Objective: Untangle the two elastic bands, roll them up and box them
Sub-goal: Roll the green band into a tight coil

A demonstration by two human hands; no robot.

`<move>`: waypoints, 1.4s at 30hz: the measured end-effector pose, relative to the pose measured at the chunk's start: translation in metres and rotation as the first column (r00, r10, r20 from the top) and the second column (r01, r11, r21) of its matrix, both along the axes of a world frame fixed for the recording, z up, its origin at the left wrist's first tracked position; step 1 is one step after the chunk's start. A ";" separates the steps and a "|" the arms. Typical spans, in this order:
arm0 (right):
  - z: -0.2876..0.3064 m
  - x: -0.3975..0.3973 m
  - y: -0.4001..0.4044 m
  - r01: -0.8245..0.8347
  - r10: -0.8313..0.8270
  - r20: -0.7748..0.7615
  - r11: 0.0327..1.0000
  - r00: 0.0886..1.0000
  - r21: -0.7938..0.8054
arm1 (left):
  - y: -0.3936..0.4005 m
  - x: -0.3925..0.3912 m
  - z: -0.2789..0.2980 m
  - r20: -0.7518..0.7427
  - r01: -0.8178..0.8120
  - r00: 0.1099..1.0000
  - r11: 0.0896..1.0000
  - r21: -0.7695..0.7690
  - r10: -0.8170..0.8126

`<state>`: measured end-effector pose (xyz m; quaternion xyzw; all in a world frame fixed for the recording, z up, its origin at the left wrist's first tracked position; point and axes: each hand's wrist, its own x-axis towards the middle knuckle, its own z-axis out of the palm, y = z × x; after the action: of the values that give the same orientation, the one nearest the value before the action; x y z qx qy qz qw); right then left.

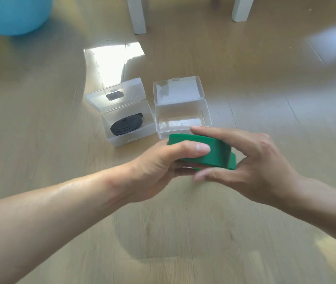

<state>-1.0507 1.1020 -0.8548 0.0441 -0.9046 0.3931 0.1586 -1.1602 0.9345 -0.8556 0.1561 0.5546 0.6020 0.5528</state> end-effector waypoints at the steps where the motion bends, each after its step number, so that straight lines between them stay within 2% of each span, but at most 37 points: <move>1: 0.000 0.001 0.001 0.010 -0.010 0.006 1.000 1.000 -0.023 | 0.000 0.000 -0.001 0.026 -0.004 1.000 1.000 0.010 0.004; 6: 0.005 -0.004 0.001 0.020 -0.020 -0.019 0.999 1.000 -0.025 | 0.001 0.001 -0.006 0.162 -0.007 0.987 1.000 0.016 0.005; 8: 0.009 -0.006 0.003 0.032 -0.032 0.011 0.999 0.999 -0.017 | 0.000 -0.003 -0.005 0.159 0.021 0.987 1.000 -0.001 -0.021; 11: 0.012 -0.007 0.008 0.069 -0.076 0.075 0.993 0.994 0.092 | -0.001 -0.012 -0.003 0.044 0.061 0.997 0.995 -0.073 -0.058; 14: 0.010 -0.008 0.005 0.102 -0.096 -0.036 0.954 0.995 0.284 | 0.005 -0.005 0.003 -0.156 0.037 0.986 0.989 -0.143 -0.059; 16: 0.009 -0.009 -0.003 0.109 -0.083 -0.092 0.937 0.992 0.332 | 0.011 0.004 0.006 -0.268 -0.015 0.963 0.991 -0.133 -0.021; 18: 0.010 -0.009 -0.010 0.117 -0.098 -0.076 0.940 0.992 0.320 | 0.012 0.006 0.003 -0.300 -0.051 0.954 0.993 -0.105 0.018; 20: 0.011 -0.009 -0.012 0.111 -0.112 -0.003 0.980 0.994 0.164 | 0.011 0.004 0.000 -0.238 -0.039 0.971 0.996 -0.082 0.018; 23: 0.009 -0.007 -0.004 0.013 -0.003 0.106 0.996 0.994 -0.093 | 0.005 0.002 -0.001 -0.063 0.037 0.997 0.999 -0.034 -0.039; 28: 0.003 0.002 0.009 -0.021 0.040 0.077 0.972 0.996 -0.235 | -0.004 -0.002 -0.006 0.219 0.056 0.973 0.996 0.073 -0.071; 31: 0.001 0.001 0.003 -0.038 0.036 -0.013 0.969 0.999 -0.244 | -0.002 -0.002 -0.005 0.285 0.100 0.948 0.982 0.158 -0.142; 34: 0.003 -0.001 -0.001 -0.027 0.006 -0.082 0.966 0.997 -0.257 | 0.002 -0.007 -0.003 0.268 0.146 0.943 0.970 0.194 -0.195; 37: 0.004 -0.002 0.005 0.055 -0.058 -0.021 0.990 0.998 -0.126 | 0.000 -0.013 -0.003 0.195 0.132 0.969 0.985 0.114 -0.152; 40: 0.003 -0.003 0.007 0.141 -0.144 -0.002 0.967 0.990 0.211 | -0.001 -0.012 -0.004 -0.106 0.111 0.987 0.992 -0.065 -0.118; 42: 0.004 -0.003 0.001 0.158 -0.150 -0.049 0.924 0.987 0.347 | 0.003 -0.002 -0.006 -0.237 0.057 0.967 0.990 -0.133 -0.088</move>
<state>-1.0540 1.1026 -0.8504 0.0048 -0.9590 0.2117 0.1884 -1.1624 0.9370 -0.8612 0.2139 0.6483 0.5220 0.5114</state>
